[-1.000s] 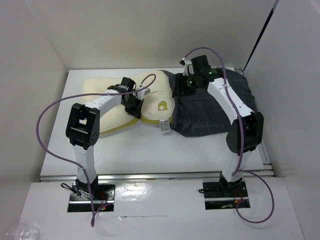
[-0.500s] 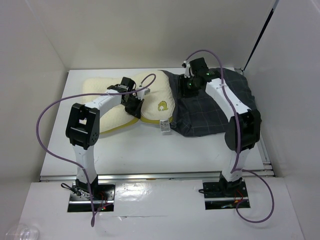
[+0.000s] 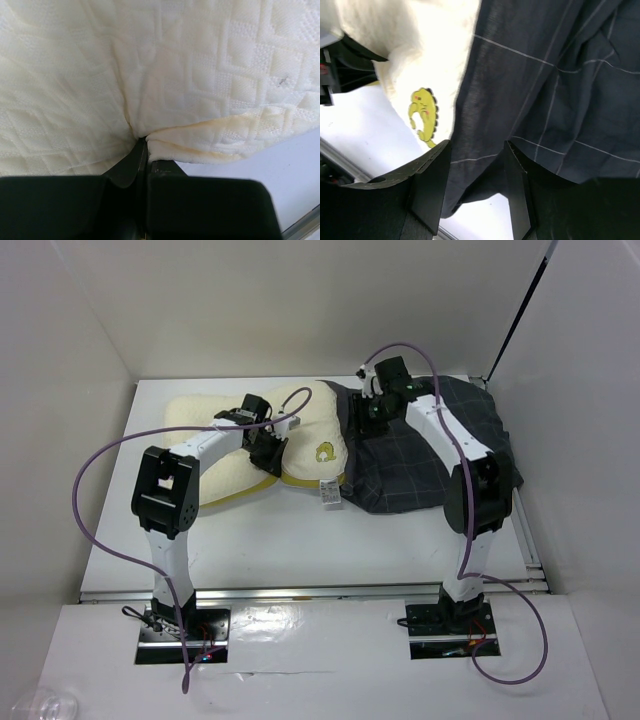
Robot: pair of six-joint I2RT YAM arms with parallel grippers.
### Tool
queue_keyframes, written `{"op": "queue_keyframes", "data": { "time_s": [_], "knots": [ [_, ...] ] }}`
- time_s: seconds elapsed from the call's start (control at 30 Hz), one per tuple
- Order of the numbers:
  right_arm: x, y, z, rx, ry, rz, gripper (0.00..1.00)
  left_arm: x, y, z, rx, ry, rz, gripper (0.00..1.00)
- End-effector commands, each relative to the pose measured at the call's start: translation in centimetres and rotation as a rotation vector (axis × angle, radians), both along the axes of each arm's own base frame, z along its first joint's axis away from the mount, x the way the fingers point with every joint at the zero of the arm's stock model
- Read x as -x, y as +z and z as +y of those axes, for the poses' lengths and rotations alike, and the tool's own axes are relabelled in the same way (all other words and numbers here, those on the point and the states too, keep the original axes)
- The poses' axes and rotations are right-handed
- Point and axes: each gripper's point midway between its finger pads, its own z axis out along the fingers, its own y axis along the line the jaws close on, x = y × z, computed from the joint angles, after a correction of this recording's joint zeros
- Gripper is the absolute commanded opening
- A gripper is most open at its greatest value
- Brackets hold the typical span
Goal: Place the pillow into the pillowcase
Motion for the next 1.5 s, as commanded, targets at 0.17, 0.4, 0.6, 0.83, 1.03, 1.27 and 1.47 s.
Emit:
{"op": "queue_keyframes", "data": {
  "time_s": [0.17, 0.4, 0.6, 0.83, 1.03, 1.27, 1.47],
  "knots": [
    [-0.4, 4.5, 2.3, -0.126, 0.064, -0.074, 0.54, 4.4, -2.6, 2.3, -0.088, 0.043, 0.23, 0.0],
    [0.3, 2.0, 2.2, -0.007, 0.061, -0.072, 0.54, 4.1, -2.4, 2.2, -0.085, 0.043, 0.221, 0.0],
    [-0.4, 0.5, 1.9, 0.068, 0.045, -0.092, 0.09, 4.5, -2.6, 2.2, -0.081, 0.032, 0.23, 0.0],
    [0.3, 2.1, 6.1, -0.032, 0.168, -0.104, 0.0, 4.5, -2.5, 2.2, -0.079, 0.032, 0.221, 0.0],
    [1.4, 4.2, 10.6, -0.11, 0.273, -0.113, 0.0, 4.8, -2.6, 2.2, -0.078, 0.04, 0.226, 0.0],
    [3.9, 7.2, 15.4, -0.194, 0.369, -0.108, 0.0, 4.7, -2.5, 2.0, -0.065, 0.047, 0.225, 0.0],
    [5.5, 2.1, 14.0, -0.151, 0.338, 0.049, 0.0, 4.2, -2.2, 1.7, -0.049, 0.053, 0.214, 0.0]
  ]
}}
